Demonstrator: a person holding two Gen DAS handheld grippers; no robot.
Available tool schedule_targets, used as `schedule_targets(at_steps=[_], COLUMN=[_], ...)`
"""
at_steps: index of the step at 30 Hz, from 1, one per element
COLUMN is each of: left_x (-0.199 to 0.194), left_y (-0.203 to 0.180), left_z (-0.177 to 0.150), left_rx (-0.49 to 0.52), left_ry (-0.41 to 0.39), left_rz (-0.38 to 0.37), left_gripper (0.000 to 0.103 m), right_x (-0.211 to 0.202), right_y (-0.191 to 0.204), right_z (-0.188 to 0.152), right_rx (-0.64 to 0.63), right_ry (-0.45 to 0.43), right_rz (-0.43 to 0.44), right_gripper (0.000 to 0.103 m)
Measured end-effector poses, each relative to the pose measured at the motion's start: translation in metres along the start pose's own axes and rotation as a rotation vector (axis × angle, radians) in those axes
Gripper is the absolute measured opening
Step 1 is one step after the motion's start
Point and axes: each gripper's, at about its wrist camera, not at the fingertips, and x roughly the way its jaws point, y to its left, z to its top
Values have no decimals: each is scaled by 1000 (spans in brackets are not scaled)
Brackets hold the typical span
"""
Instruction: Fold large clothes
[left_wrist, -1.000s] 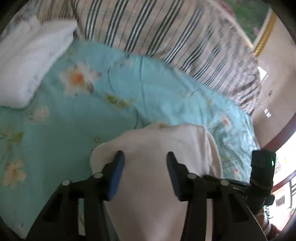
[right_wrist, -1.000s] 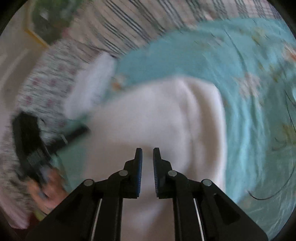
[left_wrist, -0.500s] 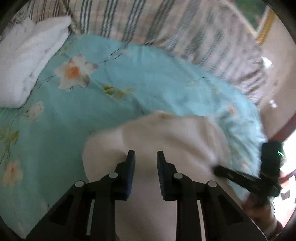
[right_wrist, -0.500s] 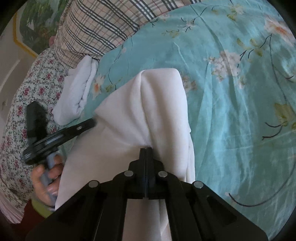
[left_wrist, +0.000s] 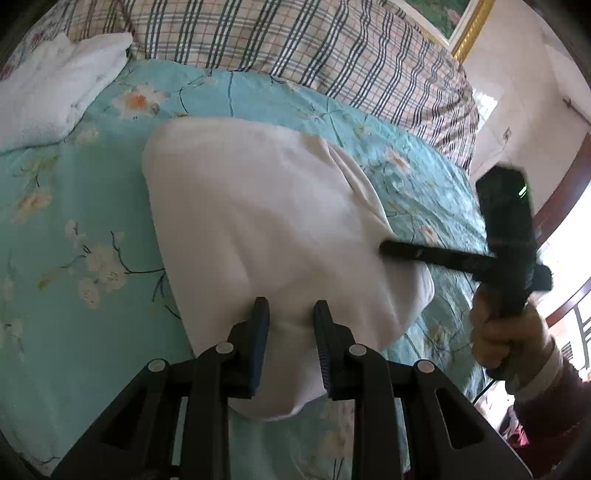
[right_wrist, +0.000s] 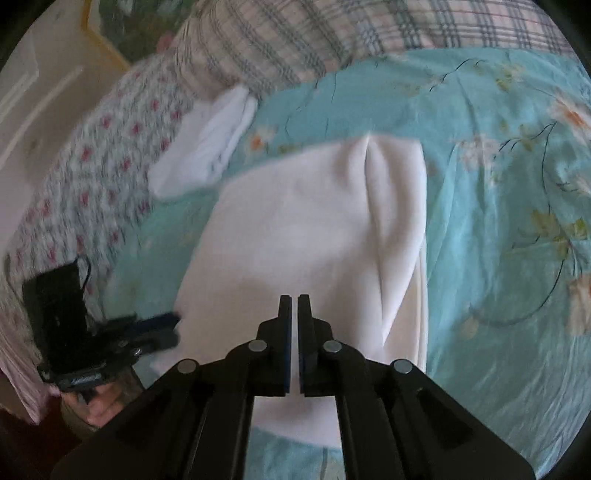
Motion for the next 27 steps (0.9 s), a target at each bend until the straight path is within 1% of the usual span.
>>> schedule_targets(at_steps=[1, 2, 4, 7, 8, 11, 12, 13, 14, 15, 17, 21, 24, 25, 26, 27], left_x=[4, 7, 13, 14, 14, 14, 14, 14, 14, 14, 14, 11, -5, -12, -19, -23], left_y=[1, 2, -3, -6, -6, 0, 1, 1, 0, 0, -3, -3, -7, -7, -6, -3], left_z=[0, 2, 1, 0, -1, 0, 0, 1, 1, 1, 0, -2, -2, -2, -2, -2], left_rx=[-18, -21, -1, 14, 8, -10, -11, -10, -5, -1, 1, -43, -37, -40, -53, -68], left_ry=[5, 6, 7, 8, 7, 6, 8, 11, 15, 15, 12, -3, -19, -23, -27, -31], left_rz=[-18, -21, -5, 22, 19, -5, -7, -7, -5, 1, 18, 22, 36, 51, 82, 111], left_gripper=[25, 25, 25, 25, 25, 25, 25, 25, 25, 25, 25, 25, 25, 25, 26, 32], right_x=[7, 12, 14, 12, 8, -7, -4, 3, 15, 20, 19, 18, 16, 15, 15, 14], right_y=[-7, -16, -33, -36, -31, -8, -4, -3, -8, -16, -26, -23, -21, -21, -21, -23], right_z=[-5, -7, -10, -9, -8, -8, -8, -10, -13, -13, -17, -17, -21, -22, -21, -20], right_rx=[3, 25, 80, 105, 101, 22, 2, -11, -13, 2, 37, 20, 43, 50, 48, 47], right_ry=[20, 25, 7, 4, -1, -62, -49, -20, 29, 43, 19, 18, 14, 14, 15, 16], right_rz=[-84, -105, -92, -85, -92, -90, -96, -124, -164, -158, -126, -149, -137, -133, -133, -133], right_gripper=[2, 0, 0, 0, 0, 3, 3, 3, 2, 1, 0, 0, 0, 0, 0, 0])
